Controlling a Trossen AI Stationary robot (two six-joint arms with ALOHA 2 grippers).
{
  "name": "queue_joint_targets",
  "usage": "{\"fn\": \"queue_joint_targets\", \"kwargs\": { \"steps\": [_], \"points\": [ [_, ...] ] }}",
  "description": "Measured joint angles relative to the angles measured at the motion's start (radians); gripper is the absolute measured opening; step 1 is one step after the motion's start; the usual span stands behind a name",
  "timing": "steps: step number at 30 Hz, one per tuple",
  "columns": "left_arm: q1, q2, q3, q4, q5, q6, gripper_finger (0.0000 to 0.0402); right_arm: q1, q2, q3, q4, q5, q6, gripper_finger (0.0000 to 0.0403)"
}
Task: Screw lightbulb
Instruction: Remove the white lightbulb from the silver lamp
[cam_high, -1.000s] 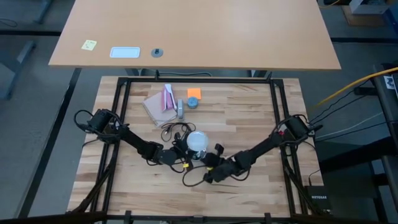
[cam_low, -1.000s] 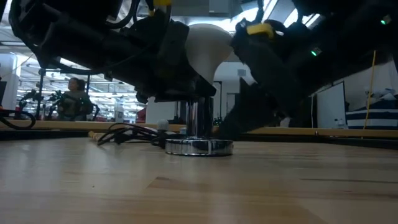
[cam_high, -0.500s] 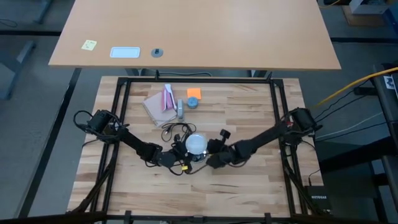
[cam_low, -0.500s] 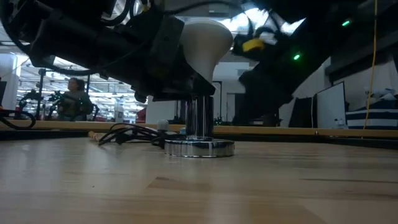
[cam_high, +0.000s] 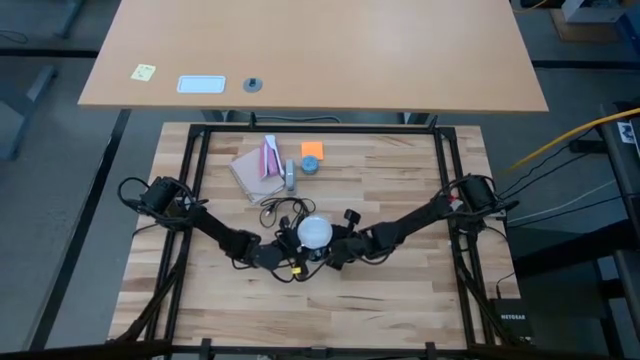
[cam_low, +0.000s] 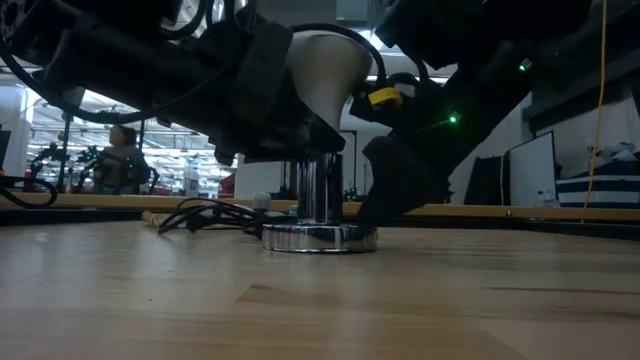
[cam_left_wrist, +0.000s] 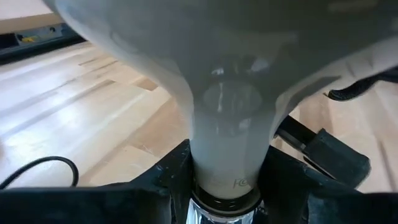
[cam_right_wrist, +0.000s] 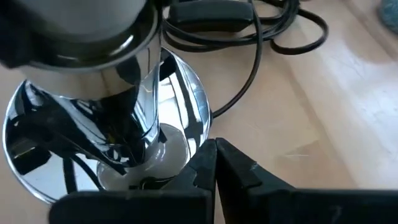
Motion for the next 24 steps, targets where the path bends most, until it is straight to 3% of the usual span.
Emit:
{"fn": "queue_joint_targets", "kwargs": {
  "steps": [8,14,24],
  "points": [
    [-0.003,-0.001,0.000,0.004,0.011,-0.034,0.0143,0.034,0.002,-0.002,0.050,-0.034,0.061,0.0010],
    [-0.003,-0.002,0.002,0.007,0.016,-0.048,0.0143,0.088,0.019,-0.002,0.091,0.010,0.160,0.0010],
    [0.008,0.001,0.001,0.000,-0.046,-0.047,0.0143,0.148,0.107,0.006,0.371,-0.018,0.230,0.0010]
  ]
}}
